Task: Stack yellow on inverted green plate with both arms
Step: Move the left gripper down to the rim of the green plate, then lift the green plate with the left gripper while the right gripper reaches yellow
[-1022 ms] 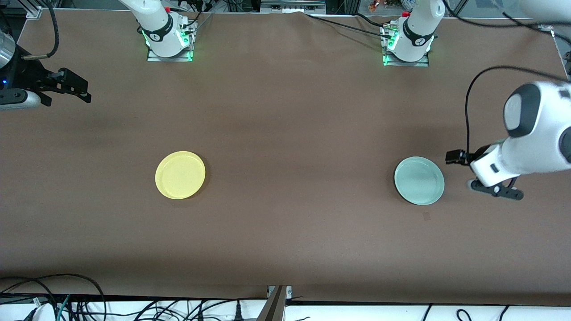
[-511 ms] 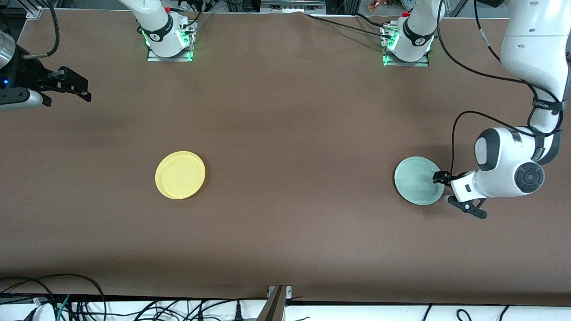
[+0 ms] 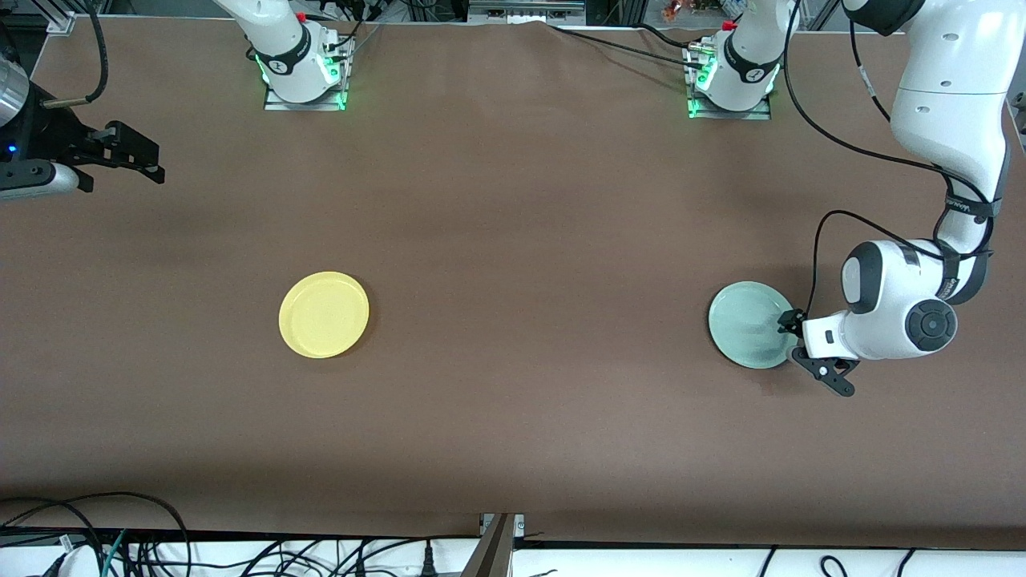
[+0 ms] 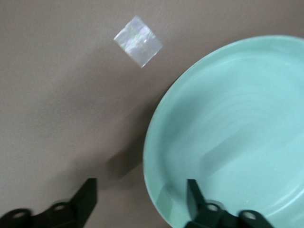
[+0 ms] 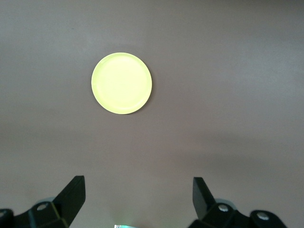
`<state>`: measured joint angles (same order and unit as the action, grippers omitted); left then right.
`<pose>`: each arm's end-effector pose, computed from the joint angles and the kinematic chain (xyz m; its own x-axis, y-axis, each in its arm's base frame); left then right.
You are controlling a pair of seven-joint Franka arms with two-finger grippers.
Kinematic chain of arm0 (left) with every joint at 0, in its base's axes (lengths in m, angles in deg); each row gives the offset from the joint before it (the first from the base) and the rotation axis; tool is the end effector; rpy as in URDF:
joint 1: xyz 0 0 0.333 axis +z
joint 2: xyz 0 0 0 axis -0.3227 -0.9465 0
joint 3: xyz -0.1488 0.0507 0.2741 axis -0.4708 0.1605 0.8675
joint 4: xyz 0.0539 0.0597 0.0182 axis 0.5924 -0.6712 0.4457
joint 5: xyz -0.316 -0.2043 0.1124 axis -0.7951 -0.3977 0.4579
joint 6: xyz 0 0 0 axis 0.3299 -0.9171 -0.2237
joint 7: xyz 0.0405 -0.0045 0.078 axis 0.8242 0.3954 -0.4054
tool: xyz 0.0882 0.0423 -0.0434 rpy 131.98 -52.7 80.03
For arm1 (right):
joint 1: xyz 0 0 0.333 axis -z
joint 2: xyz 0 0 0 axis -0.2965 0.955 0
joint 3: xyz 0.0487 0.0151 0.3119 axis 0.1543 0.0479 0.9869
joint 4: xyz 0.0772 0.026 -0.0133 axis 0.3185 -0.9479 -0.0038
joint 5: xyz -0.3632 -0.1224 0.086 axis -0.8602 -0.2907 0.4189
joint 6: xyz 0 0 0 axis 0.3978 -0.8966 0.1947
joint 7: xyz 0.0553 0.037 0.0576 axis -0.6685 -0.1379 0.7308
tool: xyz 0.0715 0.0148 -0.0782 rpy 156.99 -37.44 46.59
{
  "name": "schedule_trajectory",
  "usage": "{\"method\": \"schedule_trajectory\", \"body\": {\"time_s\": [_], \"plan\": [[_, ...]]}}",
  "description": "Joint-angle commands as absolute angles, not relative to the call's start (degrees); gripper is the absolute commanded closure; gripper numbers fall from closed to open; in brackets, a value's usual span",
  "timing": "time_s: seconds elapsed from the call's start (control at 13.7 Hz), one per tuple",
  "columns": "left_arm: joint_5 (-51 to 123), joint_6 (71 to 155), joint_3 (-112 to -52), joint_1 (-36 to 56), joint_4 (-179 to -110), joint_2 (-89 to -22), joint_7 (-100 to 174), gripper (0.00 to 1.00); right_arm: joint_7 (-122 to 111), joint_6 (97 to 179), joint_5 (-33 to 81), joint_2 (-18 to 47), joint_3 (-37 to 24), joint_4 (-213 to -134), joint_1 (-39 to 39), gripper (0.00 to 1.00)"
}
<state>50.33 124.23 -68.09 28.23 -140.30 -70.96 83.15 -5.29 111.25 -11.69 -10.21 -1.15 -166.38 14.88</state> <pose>0.6618 0.0651 0.1771 0.7843 -0.6073 -0.1271 -0.6018 -0.7944 0.0825 0.5453 0.0262 0.6157 0.9899 0.1351 -0.0432 0.1344 -0.9907 -0.0202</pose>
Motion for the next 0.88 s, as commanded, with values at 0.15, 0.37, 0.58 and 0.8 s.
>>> {"method": "schedule_trajectory", "body": {"time_s": [0.15,0.37,0.58,0.8], "plan": [[51.6,124.4,-68.6,28.5,-139.4,-71.8,83.9,1.00,-4.3,109.8,-11.8,-9.6,-0.9,-165.5,15.3,0.00],[51.7,124.2,-68.6,28.1,-139.0,-71.5,83.9,1.00,-4.3,109.5,-11.8,-9.5,-0.9,-165.8,15.3,0.00],[54.8,118.9,-68.6,23.5,-136.1,-69.9,83.8,1.00,-4.2,109.5,-11.8,-9.1,-0.9,-166.2,15.3,0.00],[62.4,105.1,-68.6,16.0,-126.5,-69.6,74.2,1.00,-4.2,109.5,-11.8,-8.9,-0.9,-166.2,15.3,0.00]]}}
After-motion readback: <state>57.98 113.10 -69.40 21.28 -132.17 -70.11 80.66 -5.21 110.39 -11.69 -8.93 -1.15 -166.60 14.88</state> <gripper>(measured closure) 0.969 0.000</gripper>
